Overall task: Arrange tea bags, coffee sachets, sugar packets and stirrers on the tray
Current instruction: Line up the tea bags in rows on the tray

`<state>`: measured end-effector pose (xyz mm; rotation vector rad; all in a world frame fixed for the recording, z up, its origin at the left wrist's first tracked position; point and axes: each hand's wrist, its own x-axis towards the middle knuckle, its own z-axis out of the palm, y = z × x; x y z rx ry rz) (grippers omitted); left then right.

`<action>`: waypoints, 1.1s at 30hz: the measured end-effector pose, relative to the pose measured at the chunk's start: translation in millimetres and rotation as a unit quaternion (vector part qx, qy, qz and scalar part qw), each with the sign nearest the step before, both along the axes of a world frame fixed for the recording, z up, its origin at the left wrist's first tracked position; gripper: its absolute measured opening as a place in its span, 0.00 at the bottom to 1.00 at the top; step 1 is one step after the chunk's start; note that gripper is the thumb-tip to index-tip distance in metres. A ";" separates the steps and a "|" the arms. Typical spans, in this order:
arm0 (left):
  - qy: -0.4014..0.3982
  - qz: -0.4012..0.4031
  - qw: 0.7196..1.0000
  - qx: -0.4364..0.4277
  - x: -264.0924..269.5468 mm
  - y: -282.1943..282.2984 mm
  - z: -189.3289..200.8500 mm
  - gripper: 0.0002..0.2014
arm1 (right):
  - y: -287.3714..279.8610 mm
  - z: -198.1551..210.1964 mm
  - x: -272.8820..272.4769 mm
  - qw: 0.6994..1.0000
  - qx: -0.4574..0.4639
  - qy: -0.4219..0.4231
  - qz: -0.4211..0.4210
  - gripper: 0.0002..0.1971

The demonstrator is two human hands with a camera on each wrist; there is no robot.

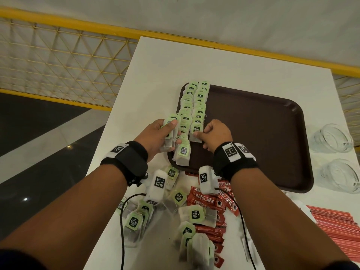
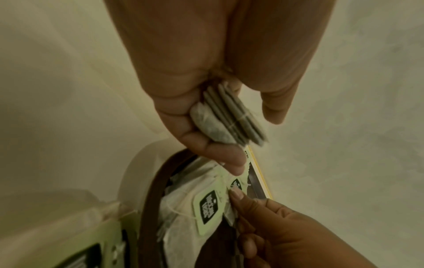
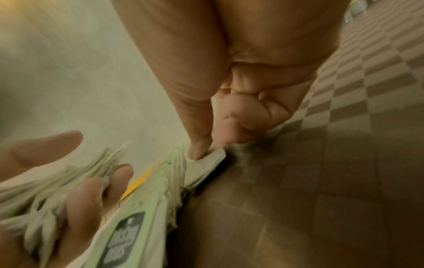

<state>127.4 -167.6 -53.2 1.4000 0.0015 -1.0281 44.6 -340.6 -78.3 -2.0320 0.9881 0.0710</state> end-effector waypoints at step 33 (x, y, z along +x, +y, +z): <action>-0.058 -0.018 0.998 -0.007 -15.6 3.7 1.6 0.14 | 33.8 26.3 -26.7 0.950 0.271 -0.141 -0.070 0.02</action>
